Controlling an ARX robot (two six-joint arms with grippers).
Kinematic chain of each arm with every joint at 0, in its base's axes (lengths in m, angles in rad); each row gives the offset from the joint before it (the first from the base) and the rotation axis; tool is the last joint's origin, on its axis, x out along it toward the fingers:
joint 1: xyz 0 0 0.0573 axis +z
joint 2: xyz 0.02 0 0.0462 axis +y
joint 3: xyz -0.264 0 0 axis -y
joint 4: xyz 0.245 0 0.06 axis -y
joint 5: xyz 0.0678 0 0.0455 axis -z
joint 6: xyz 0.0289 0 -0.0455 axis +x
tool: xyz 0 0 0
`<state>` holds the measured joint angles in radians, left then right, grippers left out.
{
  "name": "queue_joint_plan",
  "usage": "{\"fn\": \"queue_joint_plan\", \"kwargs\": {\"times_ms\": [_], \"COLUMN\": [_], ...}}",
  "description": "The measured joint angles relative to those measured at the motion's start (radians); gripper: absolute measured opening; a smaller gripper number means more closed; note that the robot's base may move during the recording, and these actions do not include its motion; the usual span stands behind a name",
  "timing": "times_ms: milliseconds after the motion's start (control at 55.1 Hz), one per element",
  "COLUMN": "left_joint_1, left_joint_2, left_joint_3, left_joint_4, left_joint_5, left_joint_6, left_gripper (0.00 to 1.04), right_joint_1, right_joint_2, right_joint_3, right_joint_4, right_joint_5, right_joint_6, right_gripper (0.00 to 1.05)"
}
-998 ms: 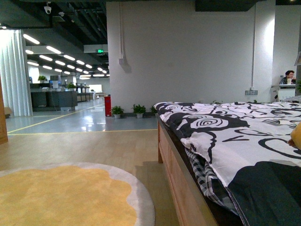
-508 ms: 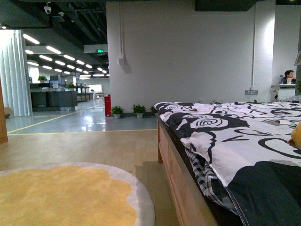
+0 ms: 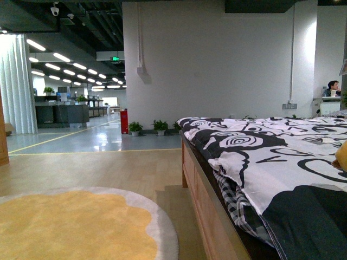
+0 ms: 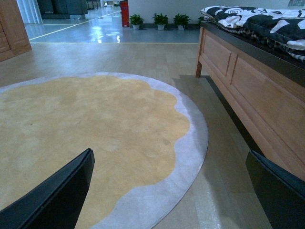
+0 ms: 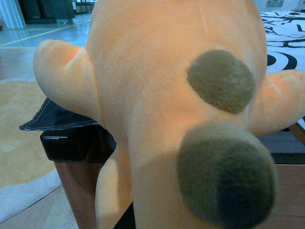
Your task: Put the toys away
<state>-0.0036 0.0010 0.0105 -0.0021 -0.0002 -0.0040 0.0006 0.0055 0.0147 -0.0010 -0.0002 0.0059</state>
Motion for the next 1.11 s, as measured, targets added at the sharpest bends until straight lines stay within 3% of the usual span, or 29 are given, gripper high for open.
{"fn": "queue_joint_plan", "kwargs": {"times_ms": [1107], "left_joint_1": [0.000], "left_joint_2": [0.000], "left_joint_3": [0.000], "left_joint_4": [0.000], "left_joint_5": [0.000], "left_joint_6": [0.000], "left_gripper": [0.98], "right_joint_1": [0.000], "right_joint_2": [0.000], "right_joint_3": [0.000], "right_joint_4": [-0.001], "right_joint_5": [0.000], "right_joint_6": [0.000], "right_gripper": [0.07]}}
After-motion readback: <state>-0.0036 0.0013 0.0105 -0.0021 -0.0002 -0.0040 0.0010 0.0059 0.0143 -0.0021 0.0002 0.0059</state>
